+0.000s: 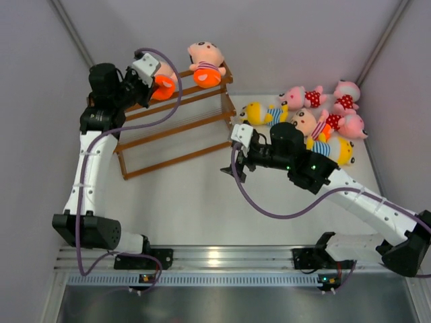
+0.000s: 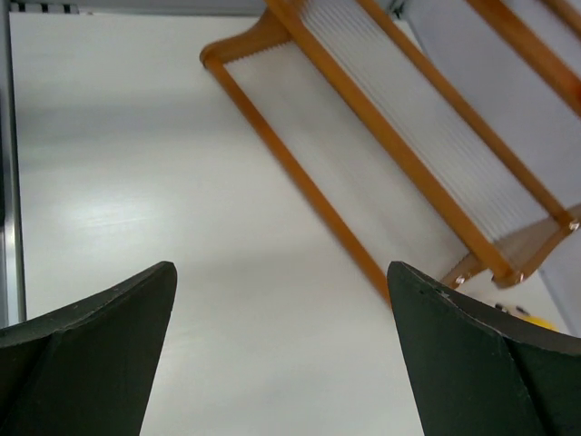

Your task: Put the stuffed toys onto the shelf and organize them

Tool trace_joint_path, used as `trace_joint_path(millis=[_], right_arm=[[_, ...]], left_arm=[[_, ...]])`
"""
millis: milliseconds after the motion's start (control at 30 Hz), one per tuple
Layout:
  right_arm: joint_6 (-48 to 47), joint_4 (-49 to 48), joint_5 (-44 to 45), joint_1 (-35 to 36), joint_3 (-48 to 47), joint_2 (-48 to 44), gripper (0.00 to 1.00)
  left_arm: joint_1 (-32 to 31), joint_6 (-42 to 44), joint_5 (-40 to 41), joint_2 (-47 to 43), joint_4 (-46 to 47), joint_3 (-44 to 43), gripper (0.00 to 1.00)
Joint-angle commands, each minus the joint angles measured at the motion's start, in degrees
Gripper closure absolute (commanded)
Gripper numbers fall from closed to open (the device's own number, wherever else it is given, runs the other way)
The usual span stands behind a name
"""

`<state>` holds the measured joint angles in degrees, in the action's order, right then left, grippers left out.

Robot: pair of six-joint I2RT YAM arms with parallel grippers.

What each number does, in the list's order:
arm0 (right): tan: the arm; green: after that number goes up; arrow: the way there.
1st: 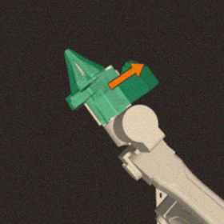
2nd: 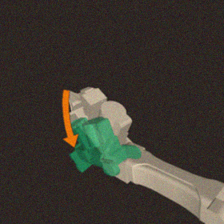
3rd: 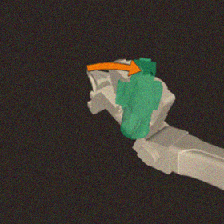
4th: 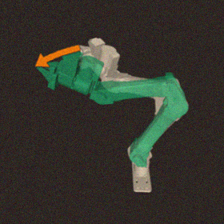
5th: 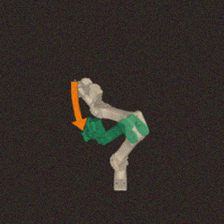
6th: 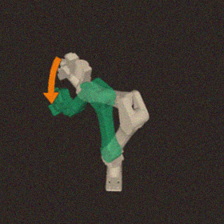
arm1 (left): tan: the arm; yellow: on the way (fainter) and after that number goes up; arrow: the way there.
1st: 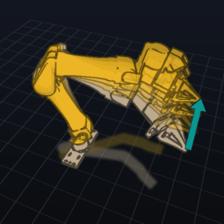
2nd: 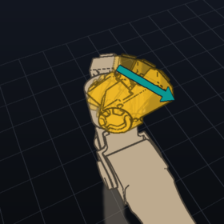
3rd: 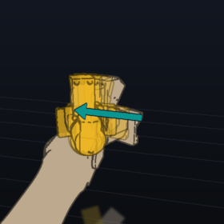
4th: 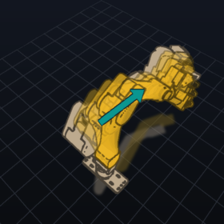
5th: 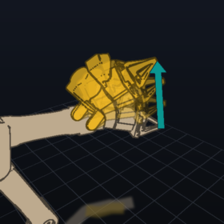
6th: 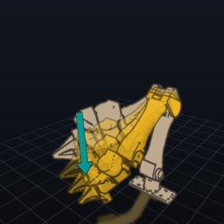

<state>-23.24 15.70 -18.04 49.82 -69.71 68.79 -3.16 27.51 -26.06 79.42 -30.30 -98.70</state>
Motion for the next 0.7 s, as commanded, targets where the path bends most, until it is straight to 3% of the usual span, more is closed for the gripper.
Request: trace_joint_path(millis=[0,233,433,500,567,667], right_arm=[[3.8,-3.5,-1.1,-2.2,3.2,-4.8,0.01],[5.8,-4.8,-1.7,-4.8,8.4,-6.0,0.00],[7.2,-5.9,-3.0,-6.5,10.2,-6.4,0.01],[7.8,-5.9,-3.0,-7.2,10.6,-6.5,0.01],[8.2,-6.1,-2.7,-8.1,10.8,-6.7,0.01],[9.4,-6.2,-0.9,-9.5,10.9,-7.4,0.01]], left_arm=[[0.0,0.6,-0.5,1.1,13.2,3.4,0.98],[0.0,3.9,-6.2,1.2,15.8,10.9,0.98],[0.3,5.5,-3.0,2.1,15.7,13.5,0.95],[0.3,5.3,-3.7,1.4,15.7,14.5,0.80],[0.3,4.3,-3.7,0.2,15.7,14.8,0.56],[0.3,2.6,-2.1,-1.5,15.7,14.8,0.47]])
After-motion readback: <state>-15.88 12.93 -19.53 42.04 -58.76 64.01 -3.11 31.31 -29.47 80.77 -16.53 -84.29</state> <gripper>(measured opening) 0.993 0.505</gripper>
